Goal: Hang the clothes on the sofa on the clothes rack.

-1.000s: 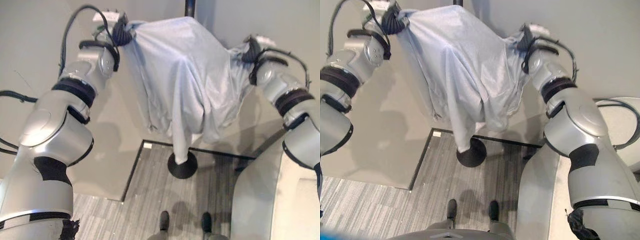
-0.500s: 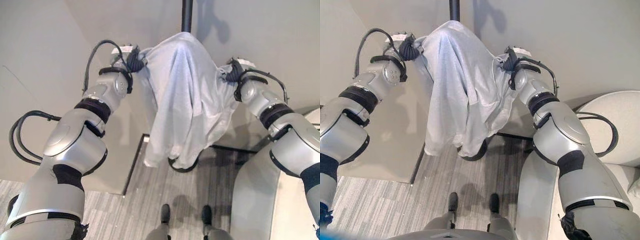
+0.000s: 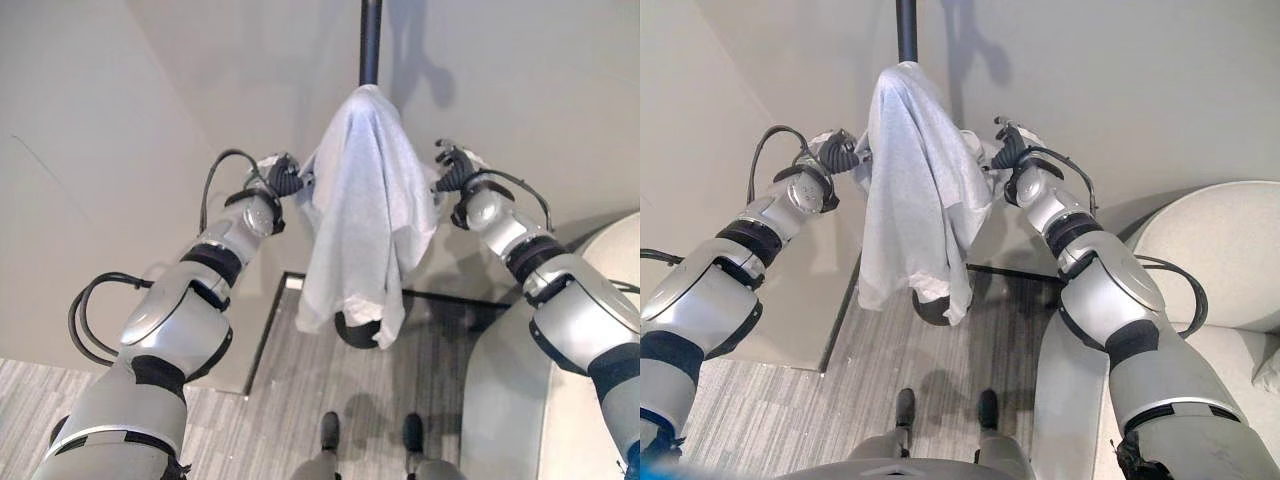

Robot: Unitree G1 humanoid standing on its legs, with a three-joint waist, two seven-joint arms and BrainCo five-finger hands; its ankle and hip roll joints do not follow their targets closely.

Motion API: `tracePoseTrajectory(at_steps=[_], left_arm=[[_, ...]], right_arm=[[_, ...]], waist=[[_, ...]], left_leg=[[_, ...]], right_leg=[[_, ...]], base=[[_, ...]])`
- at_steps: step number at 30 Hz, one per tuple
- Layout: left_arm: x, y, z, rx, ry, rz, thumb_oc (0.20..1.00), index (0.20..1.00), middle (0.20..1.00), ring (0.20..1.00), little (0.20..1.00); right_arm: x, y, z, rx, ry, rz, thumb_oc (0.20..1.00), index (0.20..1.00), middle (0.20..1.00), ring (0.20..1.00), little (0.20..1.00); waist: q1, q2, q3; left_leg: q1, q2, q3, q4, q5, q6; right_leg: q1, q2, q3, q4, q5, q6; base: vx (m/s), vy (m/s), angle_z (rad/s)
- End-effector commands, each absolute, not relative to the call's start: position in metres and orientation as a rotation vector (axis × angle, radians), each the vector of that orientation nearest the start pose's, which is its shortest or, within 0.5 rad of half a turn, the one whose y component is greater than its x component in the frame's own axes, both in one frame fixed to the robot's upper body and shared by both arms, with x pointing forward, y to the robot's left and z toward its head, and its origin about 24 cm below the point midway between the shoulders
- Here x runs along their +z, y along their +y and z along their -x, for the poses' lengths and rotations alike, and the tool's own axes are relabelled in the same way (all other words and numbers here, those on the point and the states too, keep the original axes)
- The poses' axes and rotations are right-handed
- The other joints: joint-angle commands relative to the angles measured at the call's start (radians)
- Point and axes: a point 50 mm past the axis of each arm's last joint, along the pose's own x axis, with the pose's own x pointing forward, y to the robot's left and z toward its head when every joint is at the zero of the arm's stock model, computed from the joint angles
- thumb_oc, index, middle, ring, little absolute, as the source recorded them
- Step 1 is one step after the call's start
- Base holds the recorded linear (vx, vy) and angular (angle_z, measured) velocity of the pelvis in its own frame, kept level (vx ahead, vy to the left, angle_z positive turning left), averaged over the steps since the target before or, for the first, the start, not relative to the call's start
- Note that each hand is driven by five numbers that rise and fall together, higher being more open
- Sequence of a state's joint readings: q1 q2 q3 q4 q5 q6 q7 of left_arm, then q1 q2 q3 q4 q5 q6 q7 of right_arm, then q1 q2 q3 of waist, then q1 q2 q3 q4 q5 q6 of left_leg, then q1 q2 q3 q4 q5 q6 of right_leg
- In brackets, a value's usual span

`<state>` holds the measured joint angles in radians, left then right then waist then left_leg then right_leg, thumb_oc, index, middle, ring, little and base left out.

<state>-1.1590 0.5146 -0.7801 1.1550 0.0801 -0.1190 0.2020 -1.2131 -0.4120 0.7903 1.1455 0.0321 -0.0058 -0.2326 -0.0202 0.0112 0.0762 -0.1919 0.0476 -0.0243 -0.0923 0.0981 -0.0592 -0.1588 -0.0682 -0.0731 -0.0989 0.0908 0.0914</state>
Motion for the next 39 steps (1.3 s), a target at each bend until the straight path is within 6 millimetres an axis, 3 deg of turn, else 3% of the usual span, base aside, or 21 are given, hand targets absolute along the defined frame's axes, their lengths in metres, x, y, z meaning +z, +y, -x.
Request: tracePoseTrajectory(at_steps=[1, 8, 12, 15, 16, 17, 19, 20, 24, 28, 31, 33, 34, 35, 36, 37, 38, 39], left_arm=[[0.205, 0.215, -0.42, 0.143, -0.125, -1.072, 1.0, 1.0, 1.0, 1.0, 1.0], [0.197, 0.235, -0.407, 0.185, -0.175, -0.875, 1.0, 1.0, 1.0, 1.0, 1.0], [0.18, 0.246, -0.39, 0.186, -0.215, -0.715, 1.0, 1.0, 1.0, 1.0, 1.0], [0.179, 0.246, -0.39, 0.185, -0.212, -0.715, 1.0, 1.0, 1.0, 1.0, 1.0], [0.143, 0.257, -0.36, 0.226, -0.22, -0.402, 1.0, 1.0, 1.0, 1.0, 1.0], [0.126, 0.263, -0.343, 0.244, -0.212, -0.329, 1.0, 1.0, 1.0, 1.0, 1.0], [0.109, 0.268, -0.323, 0.272, -0.194, -0.251, 1.0, 1.0, 1.0, 1.0, 1.0], [0.085, 0.273, -0.299, 0.295, -0.148, -0.173, 1.0, 1.0, 1.0, 1.0, 1.0], [0.018, 0.281, -0.241, 0.295, 0.076, -0.057, 1.0, 1.0, 1.0, 1.0, 1.0], [-0.047, 0.286, -0.187, 0.309, 0.374, -0.081, 1.0, 1.0, 1.0, 1.0, 1.0], [-0.098, 0.275, -0.151, 0.295, 0.641, -0.045, 1.0, 1.0, 1.0, 1.0, 1.0], [-0.119, 0.262, -0.132, 0.197, 0.787, -0.141, 1.0, 1.0, 1.0, 1.0, 1.0], [-0.119, 0.262, -0.133, 0.197, 0.786, -0.142, 1.0, 1.0, 1.0, 1.0, 1.0], [-0.136, 0.249, -0.115, 0.102, 0.904, -0.21, 1.0, 1.0, 1.0, 1.0, 1.0], [-0.146, 0.244, -0.102, 0.08, 0.986, -0.232, 1.0, 1.0, 1.0, 1.0, 1.0], [-0.146, 0.244, -0.102, 0.08, 0.985, -0.233, 1.0, 1.0, 1.0, 1.0, 1.0], [-0.155, 0.24, -0.086, 0.064, 1.081, -0.256, 1.0, 1.0, 1.0, 1.0, 1.0], [-0.155, 0.24, -0.086, 0.064, 1.081, -0.256, 1.0, 1.0, 1.0, 1.0, 1.0]], right_arm=[[0.205, -0.16, -0.426, -0.085, -0.178, 0.923, 1.0, 1.0, 1.0, 1.0, 1.0], [0.198, -0.177, -0.412, -0.104, -0.253, 0.605, 1.0, 1.0, 1.0, 1.0, 1.0], [0.183, -0.197, -0.395, -0.117, -0.278, 0.541, 1.0, 1.0, 1.0, 1.0, 1.0], [0.182, -0.197, -0.394, -0.116, -0.276, 0.542, 1.0, 1.0, 1.0, 1.0, 1.0], [0.158, -0.214, -0.366, -0.129, -0.3, 0.498, 1.0, 1.0, 1.0, 1.0, 1.0], [0.147, -0.229, -0.35, -0.153, -0.295, 0.493, 1.0, 1.0, 1.0, 1.0, 1.0], [0.133, -0.24, -0.332, -0.161, -0.276, 0.5, 1.0, 1.0, 1.0, 1.0, 1.0], [0.114, -0.248, -0.312, -0.146, -0.235, 0.512, 1.0, 1.0, 1.0, 1.0, 1.0], [0.058, -0.257, -0.261, -0.104, -0.056, 0.472, 1.0, 1.0, 1.0, 1.0, 1.0], [-0.003, -0.263, -0.215, -0.105, 0.184, 0.416, 1.0, 1.0, 1.0, 1.0, 1.0], [-0.036, -0.255, -0.197, -0.069, 0.317, 0.39, 1.0, 1.0, 1.0, 1.0, 1.0], [-0.065, -0.249, -0.183, -0.035, 0.458, 0.394, 1.0, 1.0, 1.0, 1.0, 1.0], [-0.065, -0.249, -0.183, -0.034, 0.457, 0.394, 1.0, 1.0, 1.0, 1.0, 1.0], [-0.094, -0.245, -0.162, -0.011, 0.611, 0.387, 1.0, 1.0, 1.0, 1.0, 1.0], [-0.109, -0.242, -0.15, -0.009, 0.699, 0.38, 1.0, 1.0, 1.0, 1.0, 1.0], [-0.109, -0.242, -0.15, -0.009, 0.698, 0.38, 1.0, 1.0, 1.0, 1.0, 1.0], [-0.127, -0.237, -0.132, -0.01, 0.821, 0.35, 1.0, 1.0, 1.0, 1.0, 1.0], [-0.127, -0.237, -0.132, -0.01, 0.82, 0.35, 1.0, 1.0, 1.0, 1.0, 1.0]], waist=[[0.033, -0.032, 0.022], [0.035, -0.032, -0.003], [0.038, -0.036, -0.022], [0.038, -0.036, -0.023], [0.039, -0.039, -0.041], [0.037, -0.04, -0.057], [0.038, -0.041, -0.061], [0.038, -0.04, -0.062], [0.035, -0.035, -0.067], [0.031, -0.028, -0.067], [0.028, -0.026, -0.064], [0.025, -0.025, -0.064], [0.025, -0.025, -0.063], [0.022, -0.026, -0.065], [0.022, -0.028, -0.066], [0.021, -0.028, -0.065], [0.021, -0.034, -0.069], [0.021, -0.034, -0.068]], left_leg=[[0.04, -0.005, 0.034, 0.005, -0.032, -0.024], [0.087, -0.002, 0.048, 0.005, -0.057, -0.022], [0.121, 0.003, 0.058, 0.005, -0.075, -0.023], [0.123, 0.003, 0.058, 0.005, -0.075, -0.023], [0.165, 0.009, 0.067, 0.005, -0.1, -0.02], [0.175, 0.01, 0.073, 0.005, -0.106, -0.018], [0.187, 0.011, 0.075, 0.005, -0.113, -0.014], [0.198, 0.012, 0.074, 0.005, -0.119, -0.01], [0.217, 0.014, 0.079, 0.005, -0.127, -0.003], [0.226, 0.013, 0.081, 0.005, -0.128, 0.003], [0.228, 0.01, 0.081, 0.005, -0.121, 0.005], [0.228, 0.007, 0.082, 0.005, -0.119, 0.007], [0.228, 0.007, 0.082, 0.005, -0.12, 0.007], [0.228, 0.005, 0.085, 0.005, -0.12, 0.008], [0.227, 0.003, 0.086, 0.005, -0.12, 0.008], [0.227, 0.003, 0.086, 0.005, -0.12, 0.008], [0.226, 0.002, 0.087, 0.005, -0.121, 0.008], [0.226, 0.002, 0.087, 0.005, -0.121, 0.008]], right_leg=[[-0.011, -0.068, 0.023, 0.012, 0.0, 0.105], [0.032, -0.076, 0.017, 0.012, -0.015, 0.106], [0.065, -0.083, 0.008, 0.012, -0.028, 0.106], [0.066, -0.083, 0.009, 0.012, -0.028, 0.106], [0.108, -0.089, 0.0, 0.012, -0.047, 0.103], [0.114, -0.094, -0.003, 0.012, -0.05, 0.101], [0.126, -0.097, -0.005, 0.012, -0.055, 0.098], [0.138, -0.1, -0.003, 0.012, -0.061, 0.095], [0.155, -0.105, -0.005, 0.012, -0.066, 0.091], [0.162, -0.11, -0.006, 0.012, -0.066, 0.089], [0.161, -0.112, -0.006, 0.012, -0.059, 0.09], [0.159, -0.113, -0.004, 0.012, -0.056, 0.091], [0.16, -0.113, -0.004, 0.012, -0.056, 0.091], [0.156, -0.114, -0.004, 0.012, -0.054, 0.092], [0.155, -0.114, -0.004, 0.012, -0.053, 0.092], [0.155, -0.114, -0.004, 0.012, -0.054, 0.092], [0.154, -0.113, -0.005, 0.012, -0.054, 0.092], [0.155, -0.113, -0.005, 0.012, -0.054, 0.092]], base=[[0.05, 0.001, 0.02], [0.05, 0.006, 0.0], [0.07, 0.0, 0.0], [0.05, -0.001, -0.02], [0.17, 0.002, 0.0], [0.19, 0.003, -0.02], [0.08, 0.005, -0.02], [0.04, 0.003, 0.0], [0.02, 0.001, 0.01], [0.0, 0.0, 0.0], [0.0, 0.0, 0.0], [-0.02, 0.012, -0.06], [-0.01, 0.018, -0.07], [0.0, 0.0, 0.0], [0.0, 0.012, 0.04], [0.0, -0.004, 0.1], [0.0, -0.005, 0.11], [0.02, -0.013, 0.06]])
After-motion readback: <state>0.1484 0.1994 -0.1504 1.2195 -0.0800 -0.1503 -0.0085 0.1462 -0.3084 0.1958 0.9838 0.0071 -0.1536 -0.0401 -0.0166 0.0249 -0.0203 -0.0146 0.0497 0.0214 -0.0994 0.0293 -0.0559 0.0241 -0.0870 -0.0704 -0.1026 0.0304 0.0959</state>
